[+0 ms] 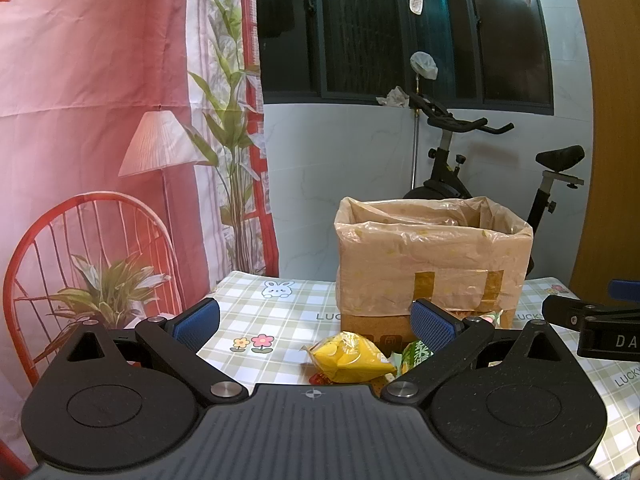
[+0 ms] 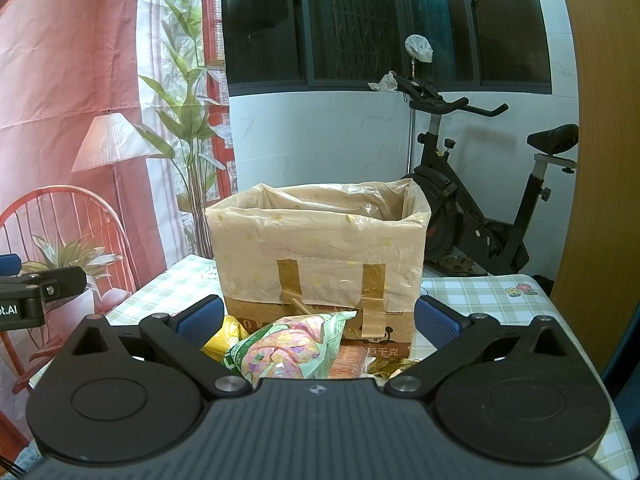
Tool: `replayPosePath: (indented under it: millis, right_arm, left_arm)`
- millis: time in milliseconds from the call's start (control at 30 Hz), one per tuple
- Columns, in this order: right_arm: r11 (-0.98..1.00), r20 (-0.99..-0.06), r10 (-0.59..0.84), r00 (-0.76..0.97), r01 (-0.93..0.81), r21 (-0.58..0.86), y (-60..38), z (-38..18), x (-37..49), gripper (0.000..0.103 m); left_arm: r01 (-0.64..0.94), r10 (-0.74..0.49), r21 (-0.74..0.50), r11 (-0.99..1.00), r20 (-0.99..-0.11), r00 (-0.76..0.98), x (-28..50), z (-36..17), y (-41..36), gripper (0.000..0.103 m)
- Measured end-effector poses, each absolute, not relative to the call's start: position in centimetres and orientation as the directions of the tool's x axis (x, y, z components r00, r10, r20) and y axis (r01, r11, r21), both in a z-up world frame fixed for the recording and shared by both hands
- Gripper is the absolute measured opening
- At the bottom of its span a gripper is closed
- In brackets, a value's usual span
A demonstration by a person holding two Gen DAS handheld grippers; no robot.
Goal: Organize snacks
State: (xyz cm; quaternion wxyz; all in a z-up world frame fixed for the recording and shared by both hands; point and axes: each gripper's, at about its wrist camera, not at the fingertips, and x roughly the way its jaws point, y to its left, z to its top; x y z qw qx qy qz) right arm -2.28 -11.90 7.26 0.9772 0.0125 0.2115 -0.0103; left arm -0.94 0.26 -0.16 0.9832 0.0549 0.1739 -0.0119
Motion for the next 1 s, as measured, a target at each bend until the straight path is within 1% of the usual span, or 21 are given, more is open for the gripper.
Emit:
replayPosePath:
  millis: [333,467,600,800,1000]
  right_arm:
    - [0.999,-0.412,-0.012,0.911,0.027,0.031,-12.0,7.3,-2.3,0.103]
    - [0.999,-0.411,-0.009,0.912,0.029,0.042,-12.2,6.9,-2.2,0.103]
    - [0.998,-0.401,-0.03,0.916,0.049,0.038,-12.4,6.3,-2.0,0.103]
    - [0.997,-0.422,-0.034,0.906,0.058,0.045,-12.9,4.5,-1.5,0.101]
    - [0.998,-0.452,-0.003,0.892,0.032,0.056,-12.3,2.6,-0.4,0.1]
  left_arm:
    - [0.032,0.003,0.091,0.995,-0.358,0.934,-0.5,-0.3,0.5,0.102]
    - [0.008,0.024,0.088,0.996,-0.351,0.936,-0.1,-1.1,0.7,0.102]
    - [0.005,0.02,0.066,0.998,-0.37,0.929,0.5,-1.9,1.0,0.102]
    - [0.02,0.005,0.061,0.998,-0.383,0.924,1.3,-2.8,1.1,0.102]
    - [0.012,0.005,0.037,0.999,-0.411,0.912,2.6,-3.9,2.1,0.101]
